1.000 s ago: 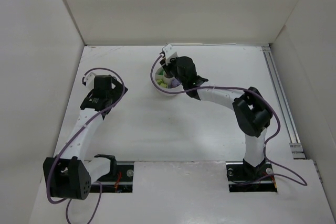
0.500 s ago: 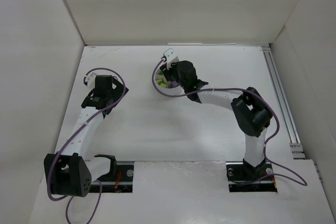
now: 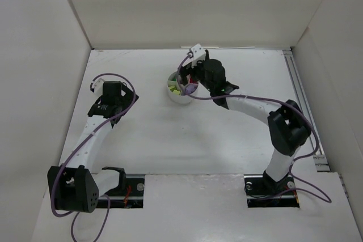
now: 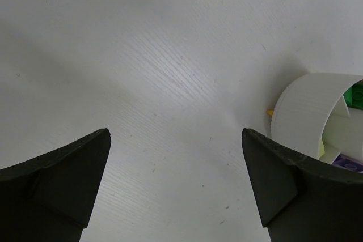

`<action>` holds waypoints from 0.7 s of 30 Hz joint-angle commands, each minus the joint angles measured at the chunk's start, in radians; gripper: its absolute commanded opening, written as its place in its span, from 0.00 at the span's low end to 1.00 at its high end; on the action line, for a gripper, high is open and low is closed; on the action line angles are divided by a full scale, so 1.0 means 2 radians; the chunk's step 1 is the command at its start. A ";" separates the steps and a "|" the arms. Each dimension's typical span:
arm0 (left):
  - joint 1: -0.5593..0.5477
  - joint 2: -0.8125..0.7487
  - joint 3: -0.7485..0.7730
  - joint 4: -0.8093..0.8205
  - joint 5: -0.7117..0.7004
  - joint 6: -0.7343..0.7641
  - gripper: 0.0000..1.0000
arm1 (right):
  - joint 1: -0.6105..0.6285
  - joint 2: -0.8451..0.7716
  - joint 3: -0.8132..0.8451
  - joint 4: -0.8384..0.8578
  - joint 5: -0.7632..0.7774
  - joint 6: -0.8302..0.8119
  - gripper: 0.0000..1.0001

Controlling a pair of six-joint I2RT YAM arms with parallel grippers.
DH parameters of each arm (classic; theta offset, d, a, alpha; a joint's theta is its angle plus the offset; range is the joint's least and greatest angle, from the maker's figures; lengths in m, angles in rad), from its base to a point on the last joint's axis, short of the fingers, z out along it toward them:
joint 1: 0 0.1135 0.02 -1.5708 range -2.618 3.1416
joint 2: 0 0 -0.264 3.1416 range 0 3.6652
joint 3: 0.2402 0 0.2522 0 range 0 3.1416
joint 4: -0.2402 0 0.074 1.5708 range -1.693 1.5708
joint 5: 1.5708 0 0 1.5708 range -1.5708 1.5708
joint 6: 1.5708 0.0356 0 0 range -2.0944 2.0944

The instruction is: Sort the legos into containers by color

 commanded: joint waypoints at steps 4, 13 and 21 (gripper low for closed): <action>0.002 -0.008 0.005 0.007 -0.006 0.020 1.00 | -0.075 -0.091 0.009 -0.159 -0.050 0.110 1.00; -0.004 -0.034 0.021 0.023 0.013 0.038 1.00 | -0.151 -0.289 -0.169 -0.310 0.050 0.146 1.00; -0.024 -0.052 0.021 0.017 -0.003 0.040 1.00 | -0.191 -0.364 -0.248 -0.335 0.038 0.163 1.00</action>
